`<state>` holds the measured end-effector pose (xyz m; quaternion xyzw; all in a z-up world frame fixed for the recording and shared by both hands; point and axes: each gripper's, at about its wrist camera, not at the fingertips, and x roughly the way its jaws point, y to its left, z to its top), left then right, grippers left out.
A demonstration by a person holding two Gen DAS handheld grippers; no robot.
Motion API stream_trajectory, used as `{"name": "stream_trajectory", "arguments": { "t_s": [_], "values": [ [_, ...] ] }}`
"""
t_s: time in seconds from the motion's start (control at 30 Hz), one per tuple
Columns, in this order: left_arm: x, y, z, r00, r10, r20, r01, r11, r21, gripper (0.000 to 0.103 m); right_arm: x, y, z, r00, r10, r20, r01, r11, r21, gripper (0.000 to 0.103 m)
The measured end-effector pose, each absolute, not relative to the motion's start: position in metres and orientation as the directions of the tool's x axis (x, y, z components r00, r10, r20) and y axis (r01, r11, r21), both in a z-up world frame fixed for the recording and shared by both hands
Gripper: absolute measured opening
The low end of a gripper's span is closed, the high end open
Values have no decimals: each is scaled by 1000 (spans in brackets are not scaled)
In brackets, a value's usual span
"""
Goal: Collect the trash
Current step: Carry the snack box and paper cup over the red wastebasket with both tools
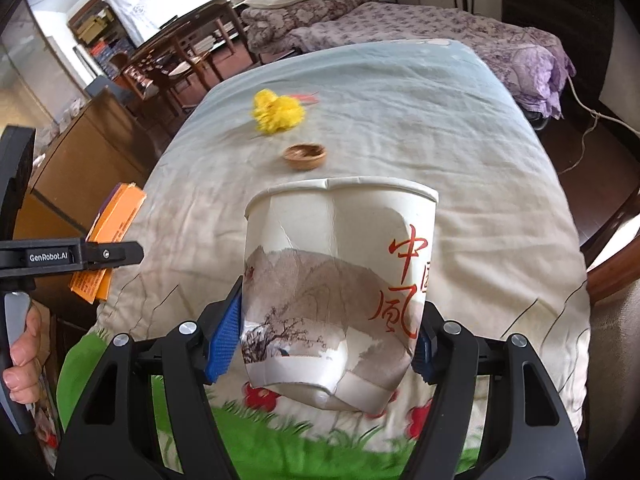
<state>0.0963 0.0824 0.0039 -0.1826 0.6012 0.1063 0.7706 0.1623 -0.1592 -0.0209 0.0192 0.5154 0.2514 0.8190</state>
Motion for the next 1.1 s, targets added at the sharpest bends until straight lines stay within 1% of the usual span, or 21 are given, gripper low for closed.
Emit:
{"name": "stream_trajectory", "arguments": {
  "t_s": [0.33,0.63,0.87,1.1],
  "values": [
    [50,105,17,299,-55,-953,-388,905,-174,53,125,-120,-5,301,459,-836,-504,821,269,68],
    [-7,155,34,338,-4,-941,-439,884,-162,54,77,-52,23,239,505,-829,-666,707,238,68],
    [-66,215,40,344,59,-937,-527,838,-141,54,27,21,43,131,559,-819,-793,554,251,68],
    [-128,274,23,311,104,-945,-644,754,-129,54,-28,98,44,28,544,-839,-884,406,234,68]
  ]
}}
